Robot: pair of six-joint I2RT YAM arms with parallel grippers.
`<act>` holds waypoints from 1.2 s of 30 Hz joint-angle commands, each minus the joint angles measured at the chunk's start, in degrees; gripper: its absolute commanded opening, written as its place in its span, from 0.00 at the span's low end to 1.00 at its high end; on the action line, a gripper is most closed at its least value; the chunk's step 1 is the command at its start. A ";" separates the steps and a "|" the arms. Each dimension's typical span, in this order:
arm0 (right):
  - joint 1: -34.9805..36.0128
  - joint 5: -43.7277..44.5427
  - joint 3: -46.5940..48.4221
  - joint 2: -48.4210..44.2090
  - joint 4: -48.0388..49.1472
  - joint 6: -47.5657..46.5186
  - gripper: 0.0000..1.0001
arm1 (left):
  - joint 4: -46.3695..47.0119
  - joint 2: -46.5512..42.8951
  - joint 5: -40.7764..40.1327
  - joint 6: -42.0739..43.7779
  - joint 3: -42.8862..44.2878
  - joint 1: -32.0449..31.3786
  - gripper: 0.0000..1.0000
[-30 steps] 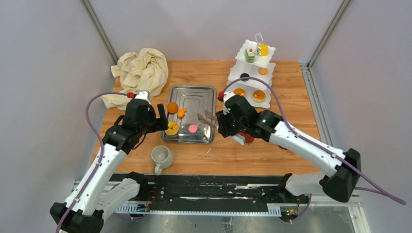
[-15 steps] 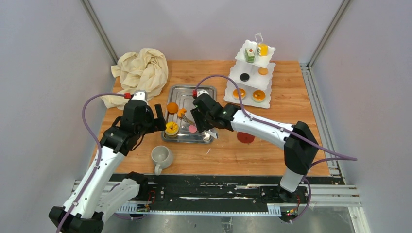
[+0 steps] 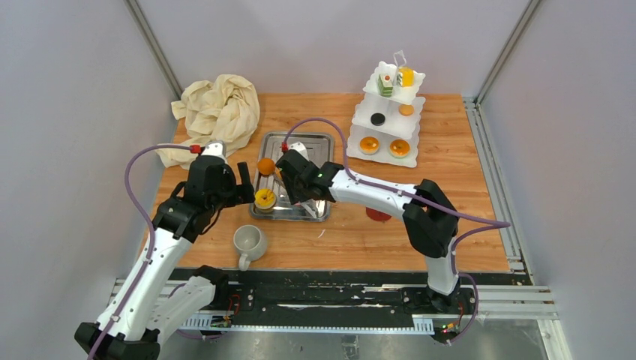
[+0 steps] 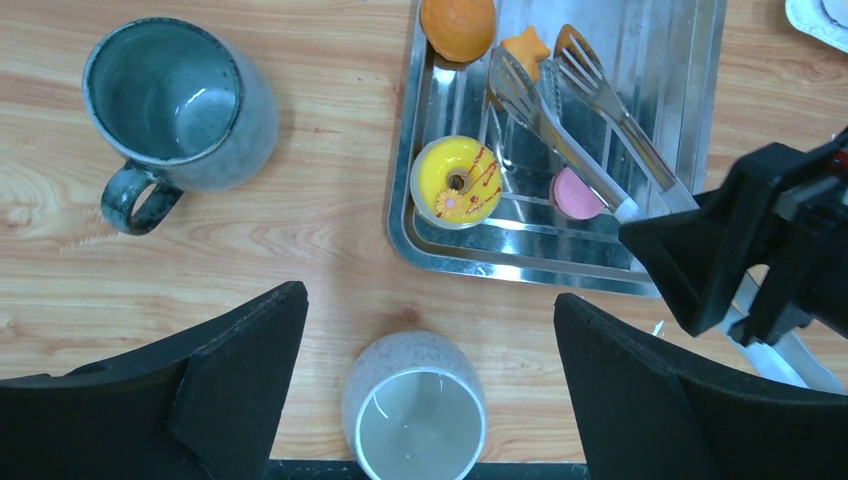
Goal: Serve the afternoon tea
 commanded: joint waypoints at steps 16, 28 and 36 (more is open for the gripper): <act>2.83 13.67 -0.43 -3.81 -3.40 -0.07 0.20 | -0.14 -1.73 -0.47 1.20 -0.78 0.63 0.98; 0.28 13.60 -14.45 -19.34 -1.30 -1.68 0.20 | 0.76 -1.39 0.90 0.45 -1.05 0.63 0.98; -1.05 7.46 -18.86 -22.45 3.16 -3.60 0.23 | 1.51 -1.12 2.32 -0.23 -1.46 0.70 0.98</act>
